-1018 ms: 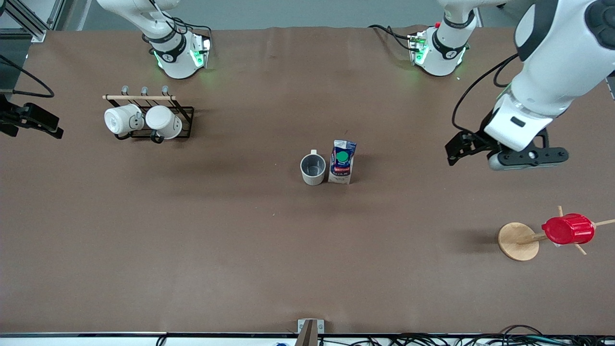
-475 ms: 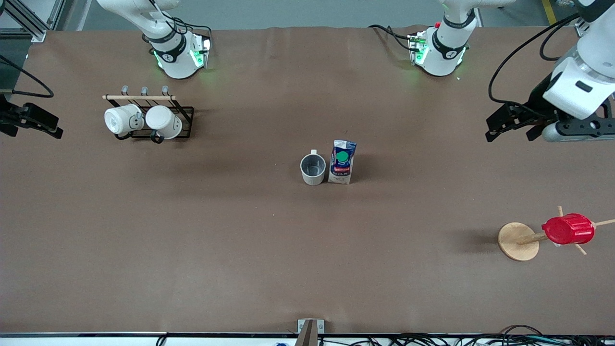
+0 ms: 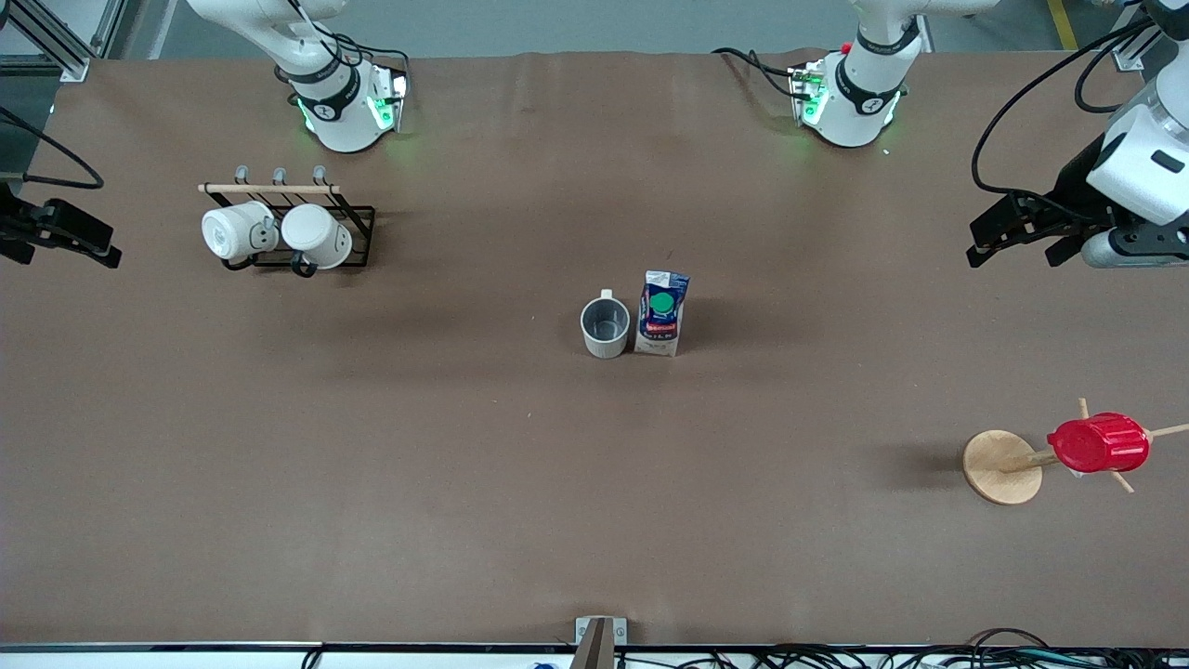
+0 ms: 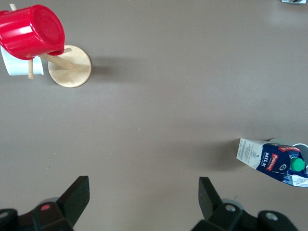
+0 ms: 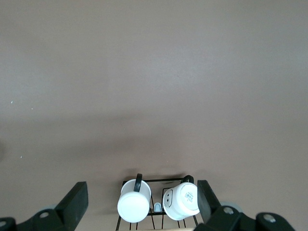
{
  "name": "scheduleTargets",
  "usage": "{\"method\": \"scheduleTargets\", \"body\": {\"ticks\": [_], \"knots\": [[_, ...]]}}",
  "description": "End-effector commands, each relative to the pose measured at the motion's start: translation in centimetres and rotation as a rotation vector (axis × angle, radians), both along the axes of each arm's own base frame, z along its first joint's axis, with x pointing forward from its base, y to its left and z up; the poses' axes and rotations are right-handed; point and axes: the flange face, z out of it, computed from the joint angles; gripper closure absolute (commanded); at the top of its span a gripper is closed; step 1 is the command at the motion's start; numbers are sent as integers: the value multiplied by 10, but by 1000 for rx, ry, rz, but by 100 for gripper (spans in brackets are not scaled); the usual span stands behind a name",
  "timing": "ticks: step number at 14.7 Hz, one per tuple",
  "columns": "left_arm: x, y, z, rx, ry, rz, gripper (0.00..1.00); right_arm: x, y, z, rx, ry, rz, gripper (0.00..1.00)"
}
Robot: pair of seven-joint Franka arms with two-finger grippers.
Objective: Place cup and milk on table
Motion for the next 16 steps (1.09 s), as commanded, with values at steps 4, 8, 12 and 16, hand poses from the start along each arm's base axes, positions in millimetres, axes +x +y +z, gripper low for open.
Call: {"method": "scheduleTargets", "body": {"ticks": [4,8,12,16], "knots": [[6,0,-15,28,26,-66,0,-2,-3,0,19,2,8,0],[9,0,-18,36,22,-66,0,-2,-4,1,19,0,8,0],[14,-6,-24,70,17,-84,0,-2,-5,1,19,0,7,0],[14,-9,-25,70,20,-80,0,-2,-4,0,19,2,8,0]]}}
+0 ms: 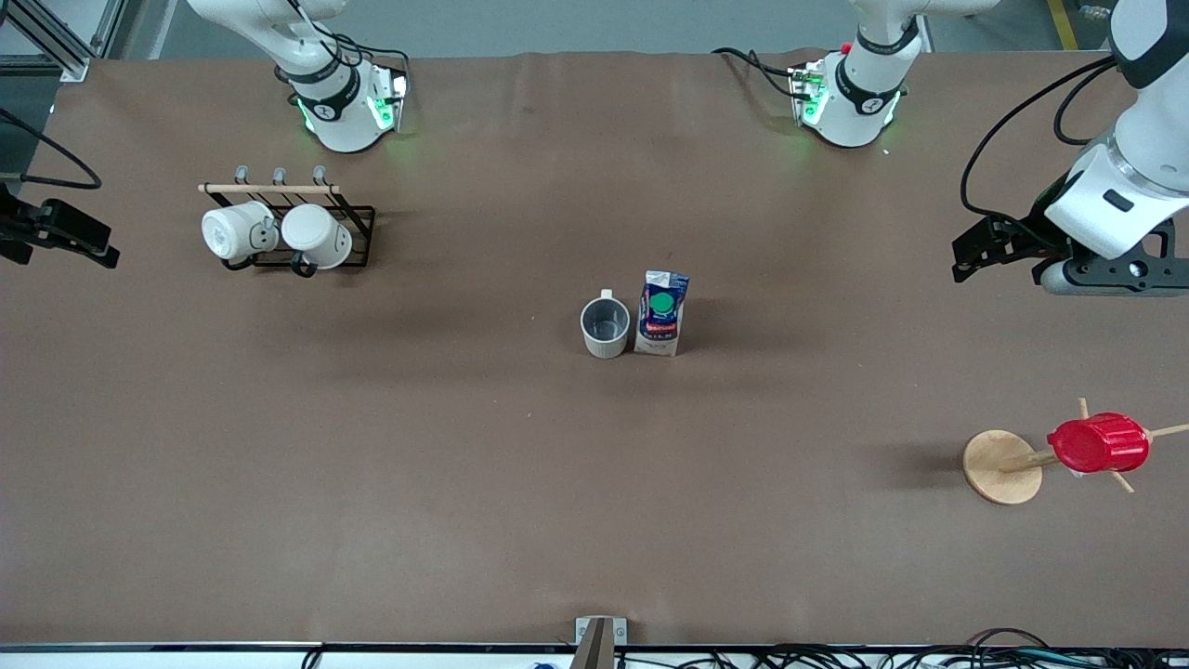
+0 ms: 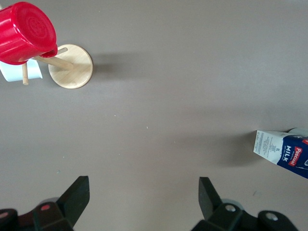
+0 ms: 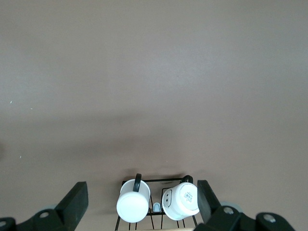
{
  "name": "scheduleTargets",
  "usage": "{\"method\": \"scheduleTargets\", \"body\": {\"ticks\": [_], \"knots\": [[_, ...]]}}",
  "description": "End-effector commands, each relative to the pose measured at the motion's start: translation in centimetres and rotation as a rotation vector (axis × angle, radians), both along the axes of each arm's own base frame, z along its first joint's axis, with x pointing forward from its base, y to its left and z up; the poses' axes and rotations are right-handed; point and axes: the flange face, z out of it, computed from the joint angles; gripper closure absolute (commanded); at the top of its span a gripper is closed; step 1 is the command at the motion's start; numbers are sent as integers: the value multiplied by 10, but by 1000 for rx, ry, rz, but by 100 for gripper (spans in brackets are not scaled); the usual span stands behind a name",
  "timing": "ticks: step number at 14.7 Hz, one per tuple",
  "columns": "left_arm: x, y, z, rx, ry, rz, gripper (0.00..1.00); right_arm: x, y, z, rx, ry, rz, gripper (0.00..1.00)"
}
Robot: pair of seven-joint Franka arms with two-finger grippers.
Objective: Place cup and milk on table
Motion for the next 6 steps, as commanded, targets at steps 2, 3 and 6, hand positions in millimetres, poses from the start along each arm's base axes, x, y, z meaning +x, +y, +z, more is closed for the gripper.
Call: {"method": "scheduleTargets", "body": {"ticks": [2,3,6], "knots": [[1,-5,3,17,-13,-9,0,-2,-3,1,19,2,7,0],[1,-3,2,17,-11,-4,0,-2,-3,1,19,2,7,0],[1,-1,2,14,-9,5,0,-2,-3,1,19,2,5,0]]}}
